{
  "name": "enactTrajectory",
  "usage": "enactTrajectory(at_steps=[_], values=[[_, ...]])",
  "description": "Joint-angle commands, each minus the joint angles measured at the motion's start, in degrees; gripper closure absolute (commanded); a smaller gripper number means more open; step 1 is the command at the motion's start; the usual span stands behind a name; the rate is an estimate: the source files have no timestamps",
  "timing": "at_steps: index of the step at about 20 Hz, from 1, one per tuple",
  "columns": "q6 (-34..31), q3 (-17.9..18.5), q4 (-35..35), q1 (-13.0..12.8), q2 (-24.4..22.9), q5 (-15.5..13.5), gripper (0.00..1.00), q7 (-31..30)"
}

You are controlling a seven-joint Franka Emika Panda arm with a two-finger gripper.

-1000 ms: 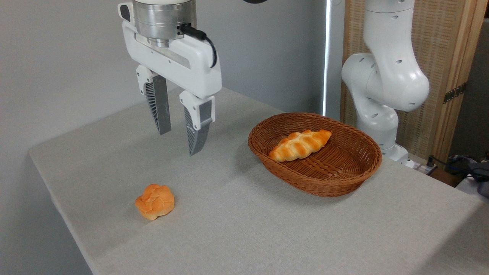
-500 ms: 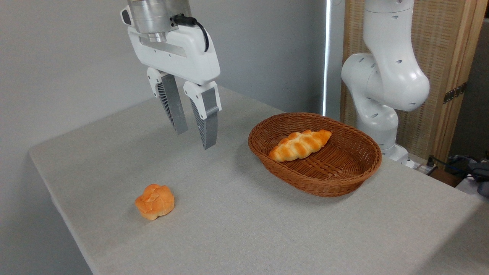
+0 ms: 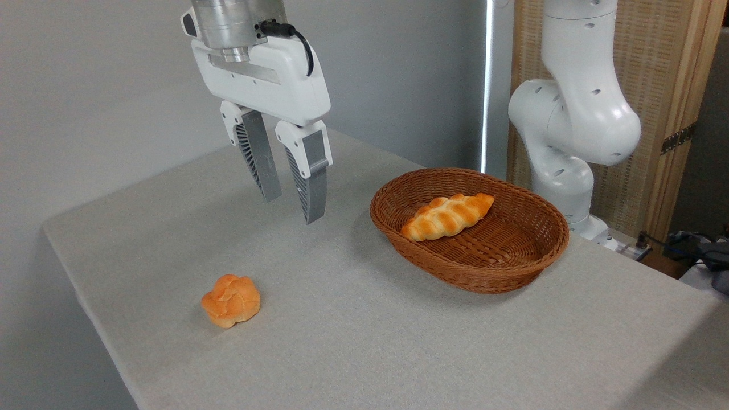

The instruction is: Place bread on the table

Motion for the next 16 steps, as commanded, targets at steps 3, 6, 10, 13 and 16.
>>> enactTrajectory(at_steps=[3, 6, 10, 13, 16], values=[[-2.0, -4.4, -0.3, 4.3, -1.3, 0.0, 0.00, 0.8], [-2.0, -5.6, -1.1, 5.5, -1.9, 0.0, 0.00, 0.8], [-2.0, -7.7, -1.4, 7.3, -2.0, 0.0, 0.00, 0.7], [-2.0, -7.7, -1.4, 7.3, -2.0, 0.0, 0.00, 0.7], [-2.0, -7.7, -1.4, 7.3, -2.0, 0.0, 0.00, 0.6]])
